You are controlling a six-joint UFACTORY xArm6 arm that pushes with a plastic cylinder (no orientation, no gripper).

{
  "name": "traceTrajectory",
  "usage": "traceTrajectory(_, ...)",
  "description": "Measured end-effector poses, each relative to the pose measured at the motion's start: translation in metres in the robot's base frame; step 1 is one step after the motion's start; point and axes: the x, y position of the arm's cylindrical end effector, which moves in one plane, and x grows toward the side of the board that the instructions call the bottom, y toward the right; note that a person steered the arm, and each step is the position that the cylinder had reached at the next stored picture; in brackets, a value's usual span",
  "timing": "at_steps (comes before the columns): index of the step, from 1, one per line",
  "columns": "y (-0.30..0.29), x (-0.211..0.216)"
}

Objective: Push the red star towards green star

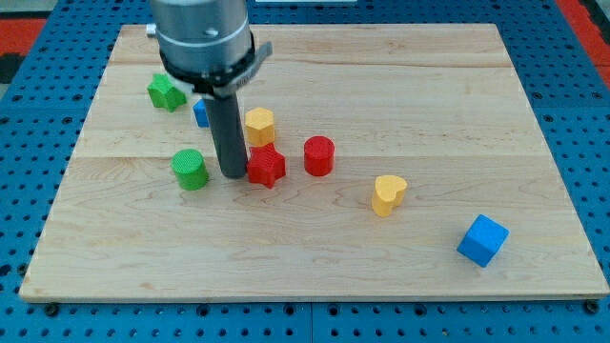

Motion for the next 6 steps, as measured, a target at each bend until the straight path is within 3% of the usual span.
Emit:
traceTrajectory(1, 0.014, 0.044)
traceTrajectory(2, 0.073, 0.049)
traceTrajectory(3, 0.081, 0.020)
traceTrajectory(4, 0.069, 0.000)
traceTrajectory(5, -0.007, -0.023)
traceTrajectory(6, -0.038, -0.040)
